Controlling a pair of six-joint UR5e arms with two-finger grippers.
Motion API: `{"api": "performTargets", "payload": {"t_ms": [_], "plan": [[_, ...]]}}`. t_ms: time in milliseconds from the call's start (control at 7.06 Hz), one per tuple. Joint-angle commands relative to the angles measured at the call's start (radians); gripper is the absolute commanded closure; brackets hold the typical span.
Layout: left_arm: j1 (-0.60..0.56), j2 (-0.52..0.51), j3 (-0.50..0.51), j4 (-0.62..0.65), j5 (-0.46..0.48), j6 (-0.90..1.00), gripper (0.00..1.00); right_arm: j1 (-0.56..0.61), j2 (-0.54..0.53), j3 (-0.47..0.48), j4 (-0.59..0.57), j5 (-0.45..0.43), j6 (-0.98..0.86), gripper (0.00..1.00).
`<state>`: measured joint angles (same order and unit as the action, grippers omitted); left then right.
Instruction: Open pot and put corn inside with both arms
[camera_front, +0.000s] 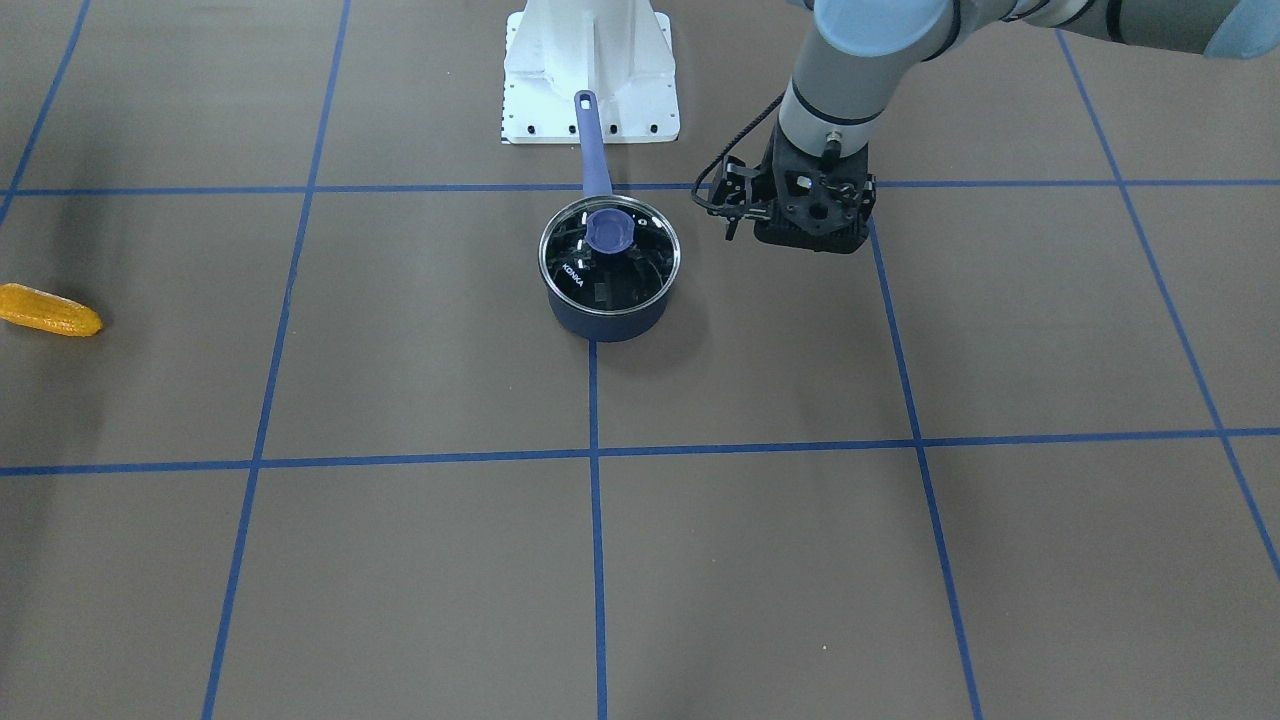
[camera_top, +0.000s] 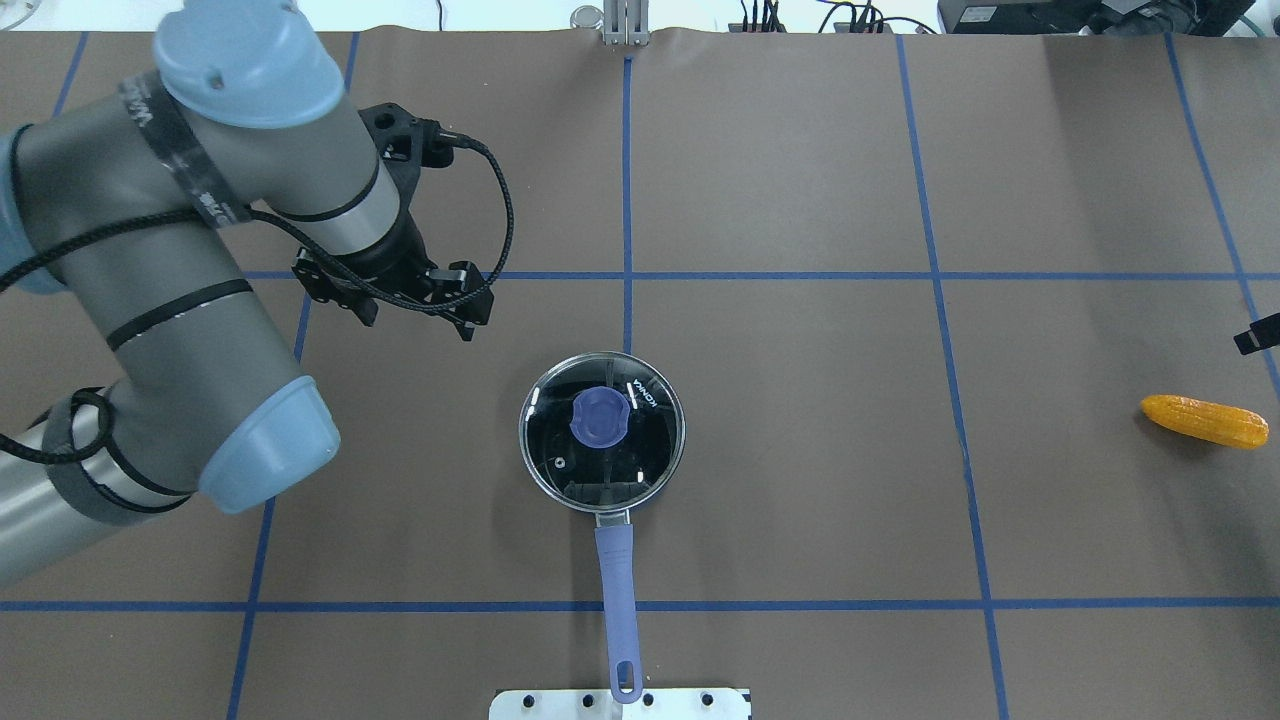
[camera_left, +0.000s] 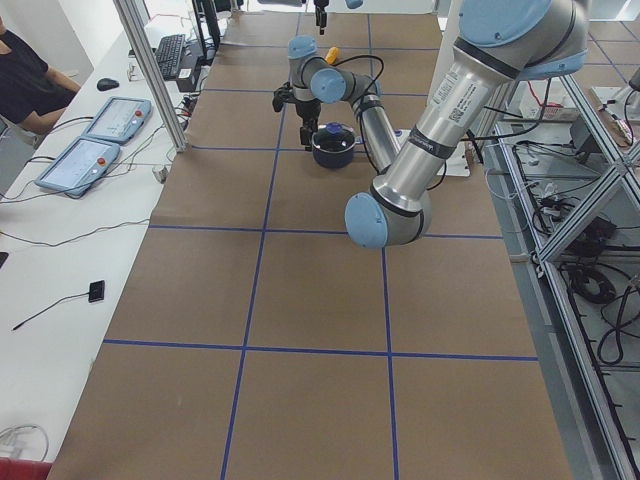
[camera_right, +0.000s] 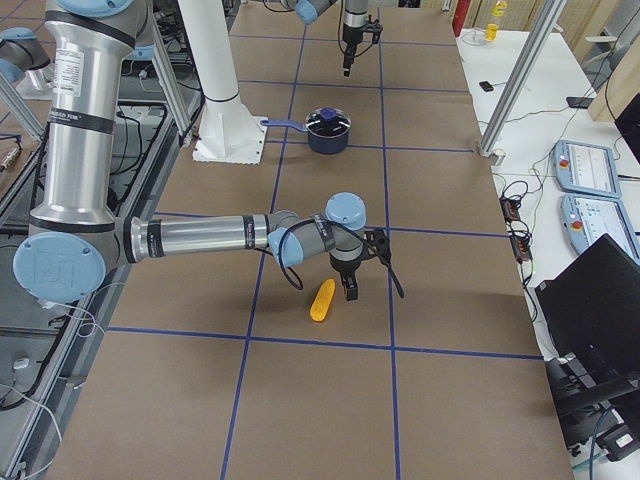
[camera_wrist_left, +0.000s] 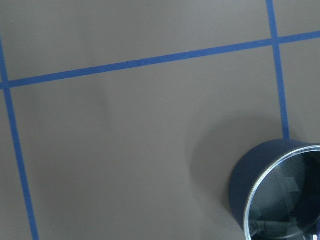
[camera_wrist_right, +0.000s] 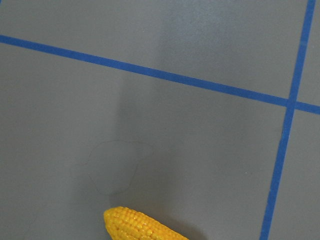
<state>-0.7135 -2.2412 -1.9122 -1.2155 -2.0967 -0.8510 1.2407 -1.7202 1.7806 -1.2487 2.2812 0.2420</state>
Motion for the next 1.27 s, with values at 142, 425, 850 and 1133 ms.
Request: {"api": "performTargets", "payload": {"t_ms": [142, 425, 850, 1133], "plan": [[0.075, -0.054, 0.093, -0.125, 0.018, -0.016, 0.0, -0.058, 0.005, -0.01, 0.0, -0.023, -0.079, 0.0], [0.083, -0.057, 0.108, -0.162, 0.017, -0.017, 0.0, -0.095, 0.001, -0.015, -0.001, -0.04, -0.27, 0.0], [0.089, -0.078, 0.114, -0.162, 0.018, -0.02, 0.0, -0.13, 0.001, -0.07, -0.002, -0.051, -0.466, 0.0], [0.135, -0.122, 0.148, -0.162, 0.068, -0.054, 0.0, -0.158, 0.002, -0.075, -0.002, -0.052, -0.466, 0.0]]}}
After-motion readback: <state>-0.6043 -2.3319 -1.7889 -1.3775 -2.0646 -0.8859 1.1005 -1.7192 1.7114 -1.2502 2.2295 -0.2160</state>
